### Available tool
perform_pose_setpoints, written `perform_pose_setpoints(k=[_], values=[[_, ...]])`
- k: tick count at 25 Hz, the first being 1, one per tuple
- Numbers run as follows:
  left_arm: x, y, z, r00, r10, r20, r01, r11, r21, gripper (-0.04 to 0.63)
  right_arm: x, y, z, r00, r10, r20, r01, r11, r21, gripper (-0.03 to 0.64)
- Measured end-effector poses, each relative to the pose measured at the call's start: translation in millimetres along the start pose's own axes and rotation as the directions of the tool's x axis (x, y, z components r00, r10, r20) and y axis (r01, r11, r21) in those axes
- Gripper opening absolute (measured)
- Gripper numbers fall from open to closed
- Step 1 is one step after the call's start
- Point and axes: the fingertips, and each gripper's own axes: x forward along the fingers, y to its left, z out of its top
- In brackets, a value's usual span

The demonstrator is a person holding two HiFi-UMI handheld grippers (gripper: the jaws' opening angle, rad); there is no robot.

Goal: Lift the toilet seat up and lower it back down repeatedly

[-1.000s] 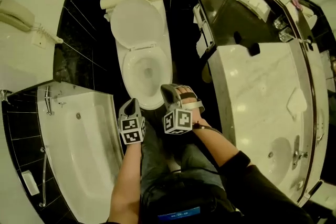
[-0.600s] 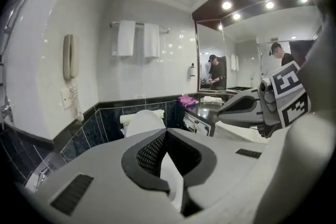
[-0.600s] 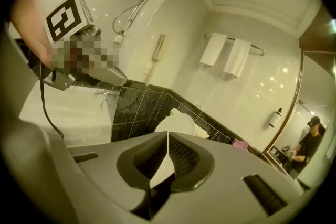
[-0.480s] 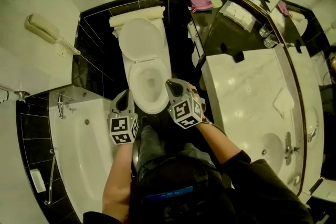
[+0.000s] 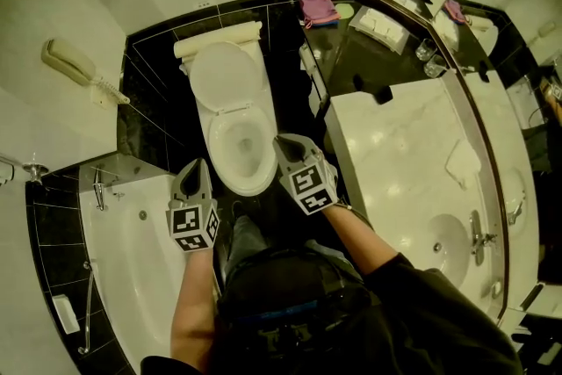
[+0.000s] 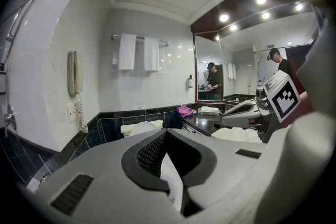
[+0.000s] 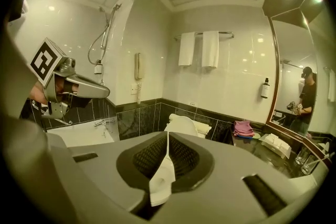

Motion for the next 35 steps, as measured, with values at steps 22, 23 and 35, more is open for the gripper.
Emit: perform_pose_setpoints(k=[22,23,35], values=[[23.5,-11.9,-57.4,0.997,-0.058,-0.058,0.062,0.996,0.063,-0.011,36.9,-9.2,-109.6,0.994,0.026,-0.111,0.018,0.928,0.373,0.096],[27.2,-12.5,-64.0,0.996,-0.066,-0.068,0.072,0.995,0.076,-0.011,41.4,-10.2,-123.1,0.992,0.035,-0.121,0.022,0.899,0.438,0.108],[102.8,-25.0,-184.7,0.978,-0.149,-0.145,0.166,0.979,0.115,-0.011,121.8,0.7,-312.6,0.967,0.15,-0.206,0.092,0.55,0.83,0.233]])
